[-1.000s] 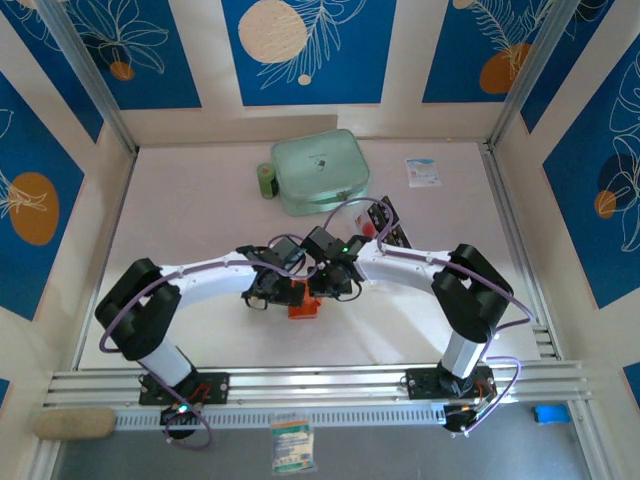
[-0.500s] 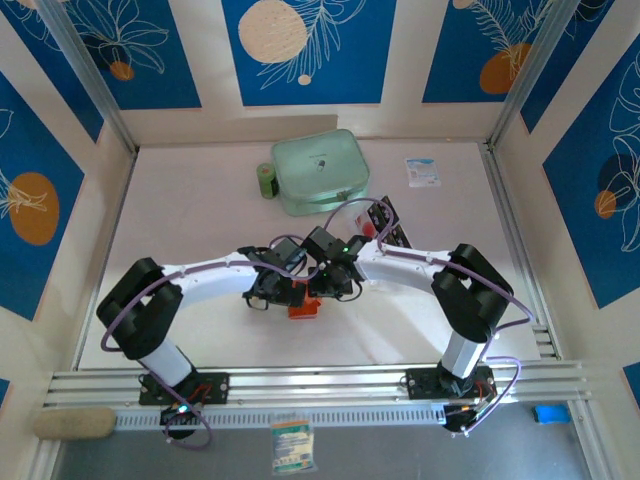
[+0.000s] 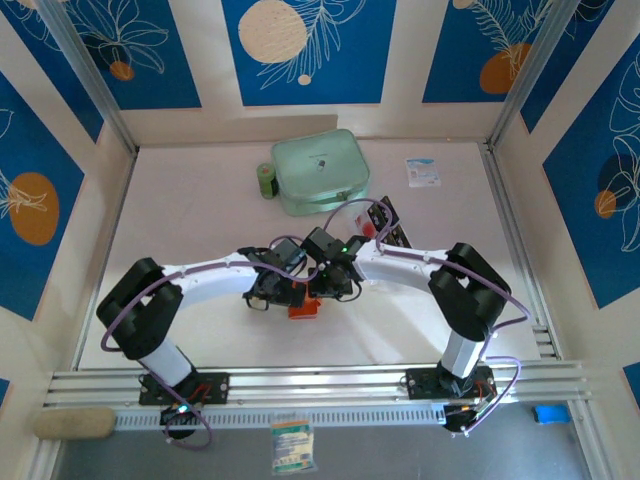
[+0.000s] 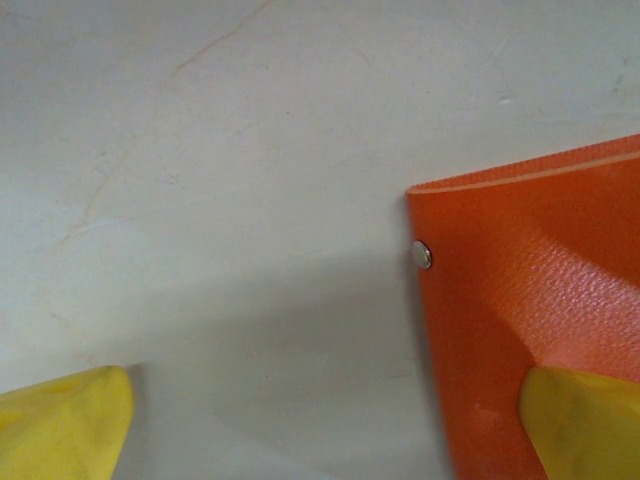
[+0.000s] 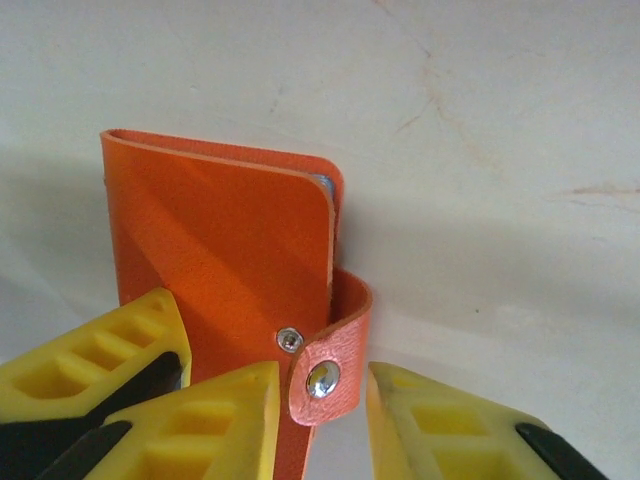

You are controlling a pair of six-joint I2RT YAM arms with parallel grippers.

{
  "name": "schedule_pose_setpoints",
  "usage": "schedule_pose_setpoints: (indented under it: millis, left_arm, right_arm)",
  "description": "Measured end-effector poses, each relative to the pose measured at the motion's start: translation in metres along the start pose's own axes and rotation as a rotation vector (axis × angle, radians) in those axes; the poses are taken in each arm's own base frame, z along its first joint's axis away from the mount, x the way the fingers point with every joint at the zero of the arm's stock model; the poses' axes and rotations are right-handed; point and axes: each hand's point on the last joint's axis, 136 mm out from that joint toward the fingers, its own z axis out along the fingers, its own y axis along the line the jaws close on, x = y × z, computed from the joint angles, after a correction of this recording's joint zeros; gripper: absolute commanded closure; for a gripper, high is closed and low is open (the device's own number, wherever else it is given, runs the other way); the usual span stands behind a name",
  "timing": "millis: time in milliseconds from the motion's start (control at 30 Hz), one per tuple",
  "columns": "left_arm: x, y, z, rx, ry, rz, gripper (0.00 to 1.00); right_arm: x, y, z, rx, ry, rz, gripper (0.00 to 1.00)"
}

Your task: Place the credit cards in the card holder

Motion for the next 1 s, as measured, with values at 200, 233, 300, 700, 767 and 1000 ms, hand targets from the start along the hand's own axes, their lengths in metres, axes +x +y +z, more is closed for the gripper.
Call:
schedule_pose_setpoints:
  millis: [200,233,300,700,767,1000]
  left_arm:
    - [0.0,0.0,0.0,0.001,-0.001,0.0,0.0]
    - [0.0,0.0,0.0,0.001,-0.001,0.0,0.0]
    - [0.0,0.0,0.0,0.002,-0.002,0.0,0.0]
    - [0.0,-0.001,0.0,0.003,-0.004,0.001,0.0]
    - [0.0,-0.001,0.0,0.003,-0.004,0.001,0.0]
    - [0.0,-0.001,0.0,0.003,-0.004,0.001,0.0]
  right_arm:
    - [-0.001,0.0,0.0,-0.001,-0.002,-0.004,0.93]
    - [-0.001,0.0,0.0,-0.001,-0.002,-0.004,0.96]
    - [-0.001,0.0,0.0,-0.001,-0.002,-0.001,0.99]
    - [0.002,0.007,0.007,-0.069,0.004,0.004,1.0]
    - [0.003,0.009,0.008,-0.087,0.008,0.008,1.0]
    - [0.004,0.011,0.009,-0.108,0.013,0.015,1.0]
